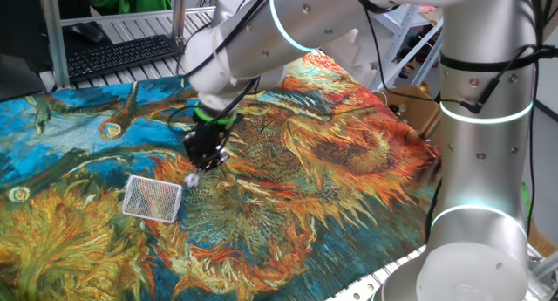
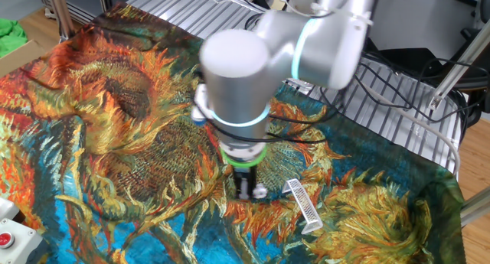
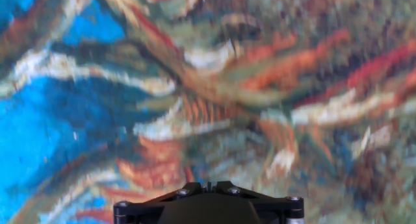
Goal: Push the soccer ball into the goal
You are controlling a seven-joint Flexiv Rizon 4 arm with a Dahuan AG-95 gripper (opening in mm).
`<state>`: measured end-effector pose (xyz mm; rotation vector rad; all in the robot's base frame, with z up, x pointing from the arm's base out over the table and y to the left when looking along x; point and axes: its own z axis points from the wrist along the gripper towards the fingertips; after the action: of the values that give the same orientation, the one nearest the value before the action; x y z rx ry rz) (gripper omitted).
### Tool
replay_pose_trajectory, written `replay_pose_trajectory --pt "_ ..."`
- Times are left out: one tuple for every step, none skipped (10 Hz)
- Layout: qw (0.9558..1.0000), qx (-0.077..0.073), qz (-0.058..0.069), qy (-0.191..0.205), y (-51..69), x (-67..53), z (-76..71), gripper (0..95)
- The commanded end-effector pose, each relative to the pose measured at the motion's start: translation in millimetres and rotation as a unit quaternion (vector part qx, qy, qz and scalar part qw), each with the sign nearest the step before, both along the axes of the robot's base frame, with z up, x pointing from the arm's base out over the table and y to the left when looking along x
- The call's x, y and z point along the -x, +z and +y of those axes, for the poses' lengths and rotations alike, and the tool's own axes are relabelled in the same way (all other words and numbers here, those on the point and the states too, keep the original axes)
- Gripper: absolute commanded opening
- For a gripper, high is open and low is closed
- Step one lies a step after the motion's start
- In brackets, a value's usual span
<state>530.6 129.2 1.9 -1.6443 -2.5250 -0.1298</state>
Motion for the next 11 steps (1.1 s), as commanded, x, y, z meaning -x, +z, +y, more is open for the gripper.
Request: replay_pose_trajectory --pt "1.0000 0.004 0.001 -0.003 2.4 4.6 9.8 0.0" --pt "1.0000 0.005 0.002 0.000 3.4 3.2 10.0 0.0" --pt "0.9998 0.009 0.003 0.015 4.5 2.0 9.8 0.0" --pt "0.9989 0.023 0.004 0.041 6.0 2.6 9.3 0.0" --pt "0.9966 0.032 0.010 0.076 8.3 5.0 8.5 0.0" --pt "0.9940 0.032 0.014 0.104 10.4 9.6 7.5 0.0" --pt "0.9911 0.043 0.017 0.125 11.4 15.0 6.6 0.0" --pt "0.9884 0.047 0.020 0.143 12.2 18.7 5.5 0.0" --pt "0.9863 0.041 0.022 0.158 14.7 23.0 4.0 0.0" --pt "0.9848 0.030 0.023 0.170 19.8 27.2 1.7 0.0" --pt "0.9829 0.031 0.022 0.180 23.8 31.2 -0.3 0.0"
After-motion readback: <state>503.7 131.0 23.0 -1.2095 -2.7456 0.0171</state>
